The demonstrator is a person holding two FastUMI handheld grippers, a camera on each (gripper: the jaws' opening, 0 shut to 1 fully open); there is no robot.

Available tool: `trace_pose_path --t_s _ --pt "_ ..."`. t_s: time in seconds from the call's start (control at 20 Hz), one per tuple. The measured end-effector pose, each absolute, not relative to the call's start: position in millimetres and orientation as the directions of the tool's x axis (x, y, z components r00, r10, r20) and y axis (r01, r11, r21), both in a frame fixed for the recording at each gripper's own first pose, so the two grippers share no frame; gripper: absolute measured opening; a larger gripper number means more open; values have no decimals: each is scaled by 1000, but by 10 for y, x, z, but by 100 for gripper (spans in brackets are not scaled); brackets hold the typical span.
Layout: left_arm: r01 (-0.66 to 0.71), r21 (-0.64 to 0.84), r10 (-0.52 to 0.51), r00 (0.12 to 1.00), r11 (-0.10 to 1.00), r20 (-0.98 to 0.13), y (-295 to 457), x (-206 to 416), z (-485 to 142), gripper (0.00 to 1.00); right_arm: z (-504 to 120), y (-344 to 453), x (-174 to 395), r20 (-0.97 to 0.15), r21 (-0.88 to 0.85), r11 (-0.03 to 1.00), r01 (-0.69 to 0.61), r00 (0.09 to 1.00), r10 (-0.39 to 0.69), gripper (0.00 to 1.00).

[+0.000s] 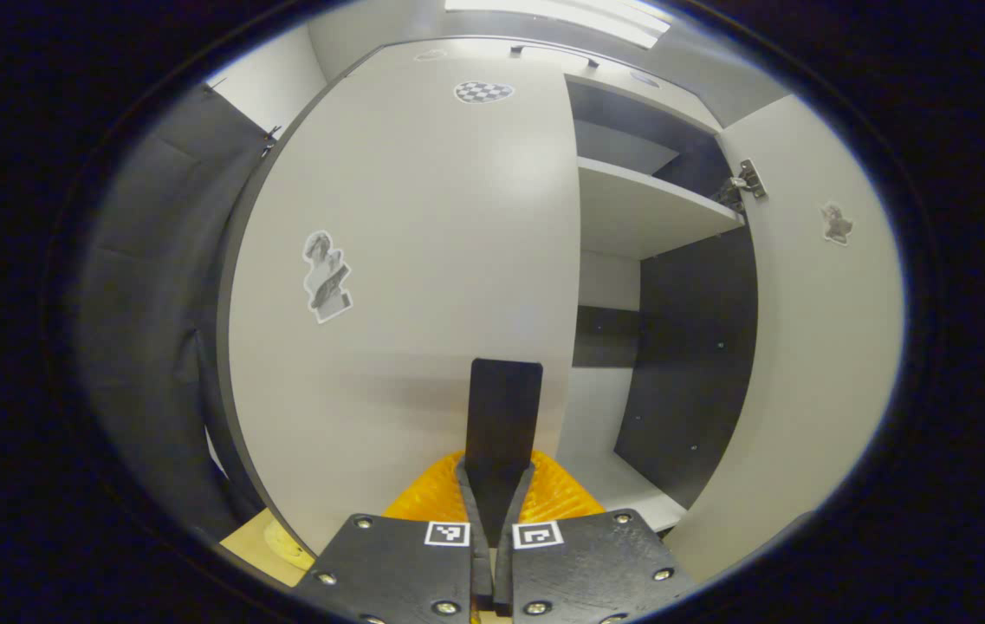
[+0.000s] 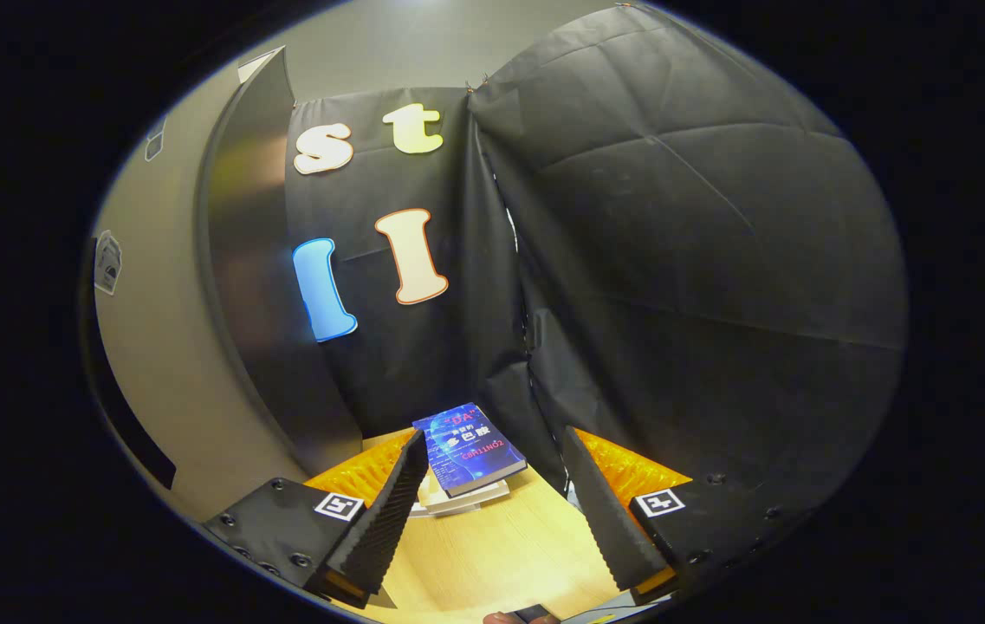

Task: Open the right door of the double-door shoe cabinet with the right hand, and open the left door with the left hand.

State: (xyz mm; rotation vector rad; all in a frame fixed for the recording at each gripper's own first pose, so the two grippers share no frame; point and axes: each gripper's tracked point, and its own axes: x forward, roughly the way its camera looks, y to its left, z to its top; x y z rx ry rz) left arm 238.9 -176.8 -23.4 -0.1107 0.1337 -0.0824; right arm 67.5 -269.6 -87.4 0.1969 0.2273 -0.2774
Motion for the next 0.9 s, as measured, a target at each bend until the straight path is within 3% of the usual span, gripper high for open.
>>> trace_pose_path --t_s 0.75,0.9 --pt "208 -157 -220 973 965 -64 -1590 2027 -189 3 -727 -2257 107 -189 113 939 324 935 -300 95" --pt "228 -169 -241 968 959 -64 -1570 2031 -174 4 -765 -2125 -5 -191 136 935 328 935 -300 98"
